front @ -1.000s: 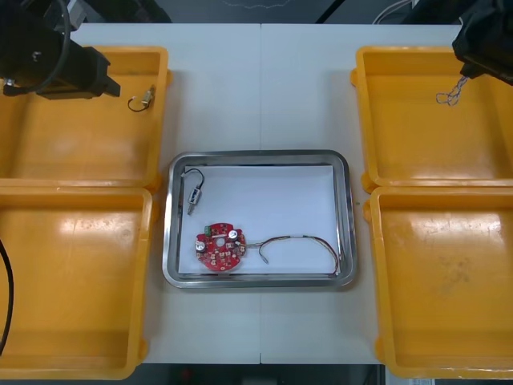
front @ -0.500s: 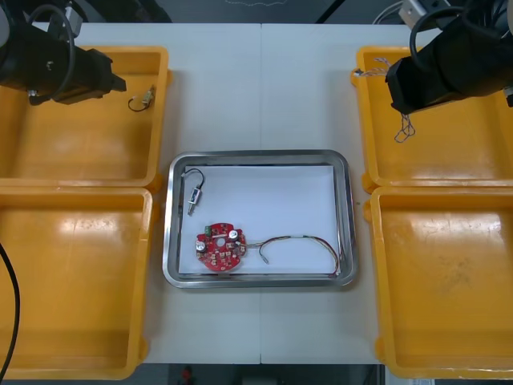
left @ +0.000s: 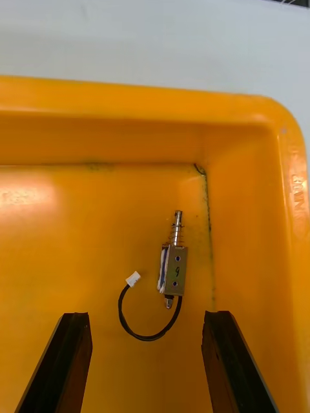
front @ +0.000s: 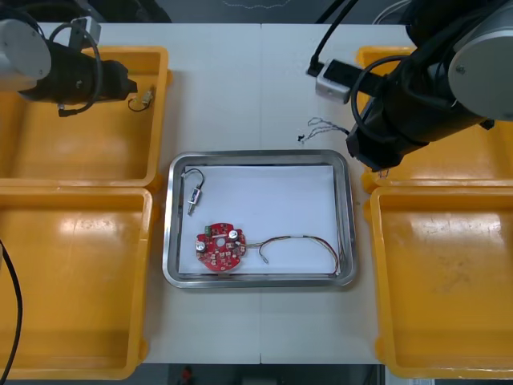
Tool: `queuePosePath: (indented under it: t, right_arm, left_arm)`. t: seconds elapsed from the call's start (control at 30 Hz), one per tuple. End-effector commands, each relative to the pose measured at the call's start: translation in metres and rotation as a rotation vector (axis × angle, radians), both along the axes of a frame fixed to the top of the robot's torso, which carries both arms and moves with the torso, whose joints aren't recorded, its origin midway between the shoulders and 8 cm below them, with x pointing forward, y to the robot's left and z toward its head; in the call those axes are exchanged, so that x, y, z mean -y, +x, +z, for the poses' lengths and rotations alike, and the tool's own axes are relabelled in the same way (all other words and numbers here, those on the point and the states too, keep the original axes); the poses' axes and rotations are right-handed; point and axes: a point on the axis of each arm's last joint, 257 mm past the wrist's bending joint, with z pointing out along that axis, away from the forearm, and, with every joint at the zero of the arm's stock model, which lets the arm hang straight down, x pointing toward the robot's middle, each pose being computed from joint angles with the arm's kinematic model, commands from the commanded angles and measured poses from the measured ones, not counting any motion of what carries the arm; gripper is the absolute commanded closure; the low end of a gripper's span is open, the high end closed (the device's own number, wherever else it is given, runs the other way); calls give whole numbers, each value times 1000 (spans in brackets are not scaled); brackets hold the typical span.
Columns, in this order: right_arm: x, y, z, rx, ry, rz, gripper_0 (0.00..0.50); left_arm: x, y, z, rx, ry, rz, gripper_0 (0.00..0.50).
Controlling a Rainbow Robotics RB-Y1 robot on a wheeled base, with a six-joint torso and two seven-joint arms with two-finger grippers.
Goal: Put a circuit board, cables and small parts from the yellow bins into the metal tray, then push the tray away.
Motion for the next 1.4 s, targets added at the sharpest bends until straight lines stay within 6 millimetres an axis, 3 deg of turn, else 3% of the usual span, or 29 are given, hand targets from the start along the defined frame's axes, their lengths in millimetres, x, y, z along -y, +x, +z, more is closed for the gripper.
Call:
queuePosePath:
  t: [0.03, 0.23, 0.53, 1.0, 1.27, 1.3, 1.33, 1.4]
  right_arm:
    - [3, -6, -20, 15, -151, 92, 500]
    - [-25, 0, -44, 35, -172, 153, 500]
    - [-59, 23, -74, 93, -167, 217, 500]
    - [-74, 34, -145, 132, -295, 353, 500]
    - [-76, 35, -154, 138, -316, 384, 496]
    - [-75, 35, -156, 133, -318, 383, 427]
    - [-75, 36, -156, 135, -323, 384, 236]
    - [-75, 37, -159, 130, -324, 382, 14]
  left_arm:
    - [4, 8, 13, 51, 47, -34, 0]
    - [14, 12, 7, 59, 20, -32, 0]
    - [21, 17, -5, 61, -18, -20, 0]
    - [31, 26, -22, 86, -7, -13, 0]
    - [34, 33, -29, 112, 4, -6, 0]
    - [33, 33, -30, 117, 0, -3, 0]
    - [34, 33, -31, 118, -2, -4, 0]
    - [34, 34, -31, 119, 0, -4, 0]
